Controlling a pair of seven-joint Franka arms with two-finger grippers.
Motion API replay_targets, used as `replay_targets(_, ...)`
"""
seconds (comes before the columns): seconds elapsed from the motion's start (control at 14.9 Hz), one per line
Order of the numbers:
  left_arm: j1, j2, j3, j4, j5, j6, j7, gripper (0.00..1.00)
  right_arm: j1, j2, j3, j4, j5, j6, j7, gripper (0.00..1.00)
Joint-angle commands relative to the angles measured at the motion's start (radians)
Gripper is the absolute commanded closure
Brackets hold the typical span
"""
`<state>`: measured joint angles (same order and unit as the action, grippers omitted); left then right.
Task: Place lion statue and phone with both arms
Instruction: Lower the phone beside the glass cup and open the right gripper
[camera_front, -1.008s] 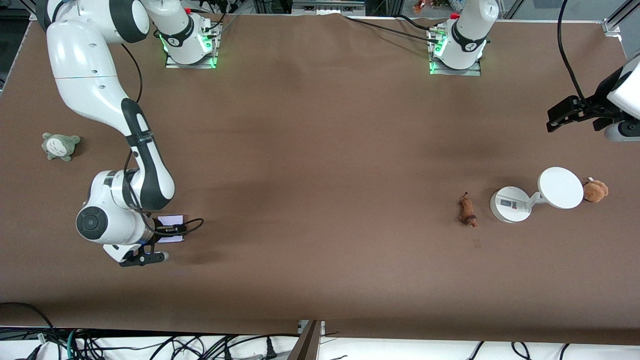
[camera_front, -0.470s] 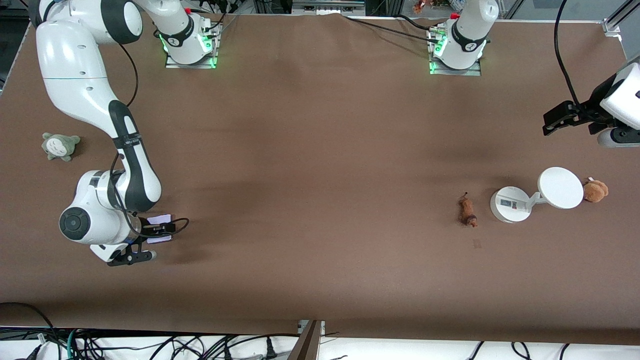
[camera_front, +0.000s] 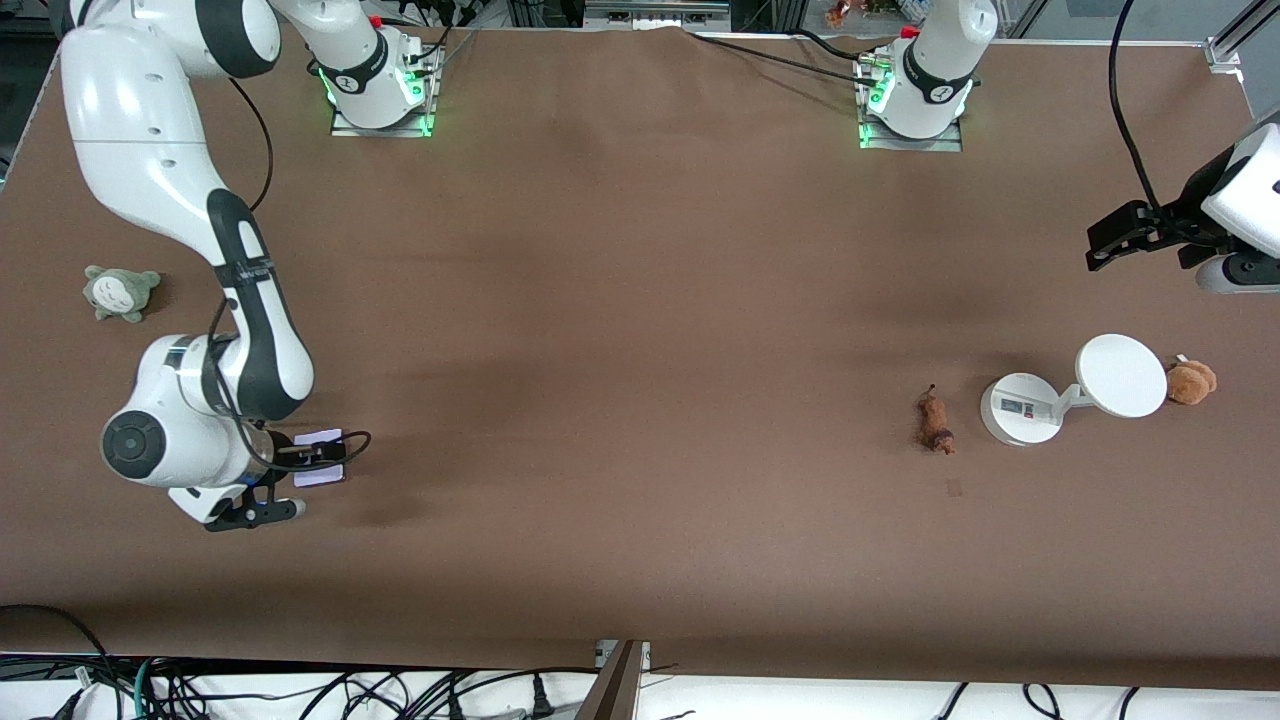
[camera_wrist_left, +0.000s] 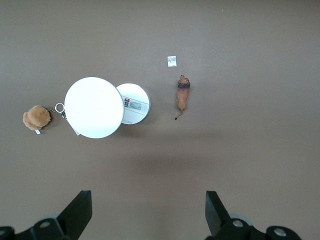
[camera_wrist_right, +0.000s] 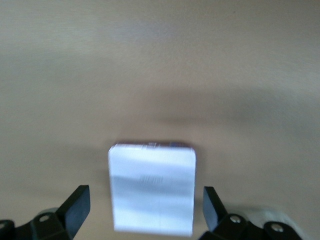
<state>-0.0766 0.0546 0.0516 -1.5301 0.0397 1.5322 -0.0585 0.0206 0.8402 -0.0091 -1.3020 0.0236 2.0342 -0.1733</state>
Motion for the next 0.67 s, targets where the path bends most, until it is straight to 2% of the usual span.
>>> replay_targets(0.0,0.003,0.013,-0.009,0.03,0.023,-0.009,0.0,0.0,0.005,-0.142,0.009,-0.031,-0.011,-0.139,0.001,0.0)
replay_targets(0.6,0.003,0.013,-0.009,0.03,0.022,-0.009,0.0,0.0,0.009,-0.485,0.012,-0.031,-0.013,-0.569,0.061,0.0)
